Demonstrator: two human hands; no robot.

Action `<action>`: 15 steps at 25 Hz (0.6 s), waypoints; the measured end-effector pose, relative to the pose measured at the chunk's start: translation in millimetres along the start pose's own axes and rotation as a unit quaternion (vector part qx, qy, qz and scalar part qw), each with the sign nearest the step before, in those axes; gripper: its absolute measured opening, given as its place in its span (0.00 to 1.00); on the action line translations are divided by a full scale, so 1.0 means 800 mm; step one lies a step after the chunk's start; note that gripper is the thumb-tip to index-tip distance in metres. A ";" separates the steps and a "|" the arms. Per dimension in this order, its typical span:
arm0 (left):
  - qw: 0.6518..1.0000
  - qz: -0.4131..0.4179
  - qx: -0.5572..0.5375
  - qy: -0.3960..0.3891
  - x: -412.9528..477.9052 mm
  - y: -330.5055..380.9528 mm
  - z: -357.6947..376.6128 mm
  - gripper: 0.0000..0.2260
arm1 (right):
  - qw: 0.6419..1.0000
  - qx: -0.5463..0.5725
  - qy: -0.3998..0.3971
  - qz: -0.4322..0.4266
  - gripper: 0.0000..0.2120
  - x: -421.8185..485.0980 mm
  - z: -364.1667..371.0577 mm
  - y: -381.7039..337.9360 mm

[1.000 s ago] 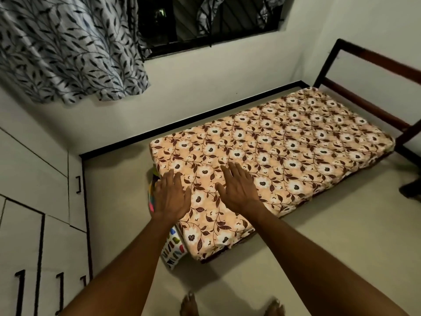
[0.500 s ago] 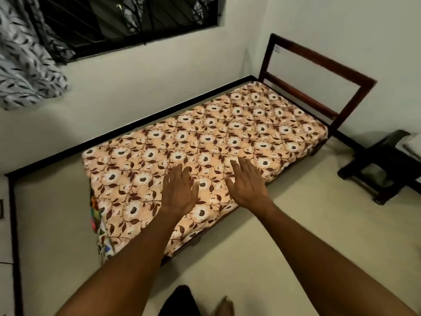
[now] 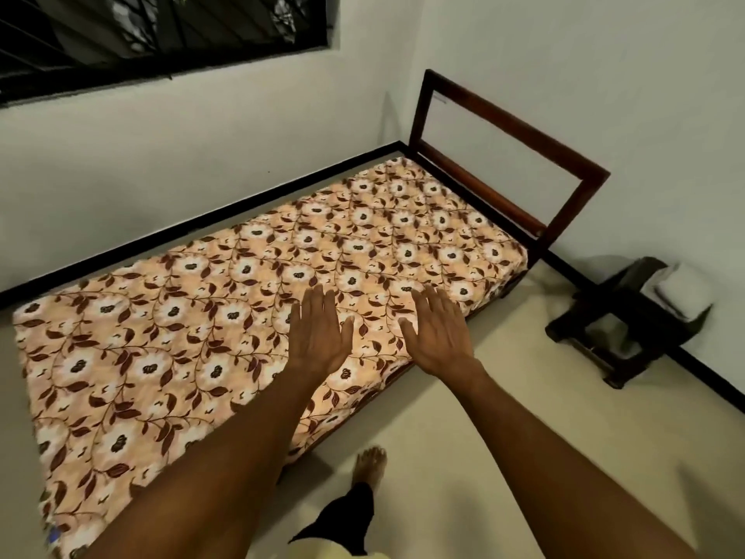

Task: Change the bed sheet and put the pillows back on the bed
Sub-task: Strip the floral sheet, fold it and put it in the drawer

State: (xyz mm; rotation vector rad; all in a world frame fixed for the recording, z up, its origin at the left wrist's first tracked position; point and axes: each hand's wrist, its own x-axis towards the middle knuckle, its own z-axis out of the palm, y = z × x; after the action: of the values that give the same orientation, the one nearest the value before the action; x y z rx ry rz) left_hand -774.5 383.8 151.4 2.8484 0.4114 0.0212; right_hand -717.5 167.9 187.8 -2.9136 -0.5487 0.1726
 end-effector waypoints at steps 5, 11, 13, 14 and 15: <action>1.000 0.024 0.010 -0.018 0.133 0.095 0.018 0.31 | 1.000 -0.010 -0.001 0.021 0.33 0.107 -0.037 0.110; 0.998 0.049 0.017 -0.039 0.270 0.219 0.058 0.33 | 0.999 0.015 0.000 0.039 0.36 0.221 -0.060 0.240; 0.998 0.039 0.019 -0.036 0.310 0.260 0.080 0.33 | 1.000 0.014 -0.001 0.027 0.34 0.260 -0.065 0.290; 0.999 0.034 0.019 -0.035 0.331 0.284 0.095 0.33 | 1.000 0.014 -0.002 0.021 0.33 0.282 -0.067 0.322; 0.999 0.027 0.020 -0.039 0.351 0.309 0.108 0.33 | 1.000 0.011 -0.004 0.016 0.32 0.303 -0.069 0.355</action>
State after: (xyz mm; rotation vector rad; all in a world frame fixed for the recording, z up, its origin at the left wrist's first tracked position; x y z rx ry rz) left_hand -432.6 211.4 125.6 2.8881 0.3207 -0.0893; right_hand -385.7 -11.3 168.6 -2.9037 -0.4977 0.1929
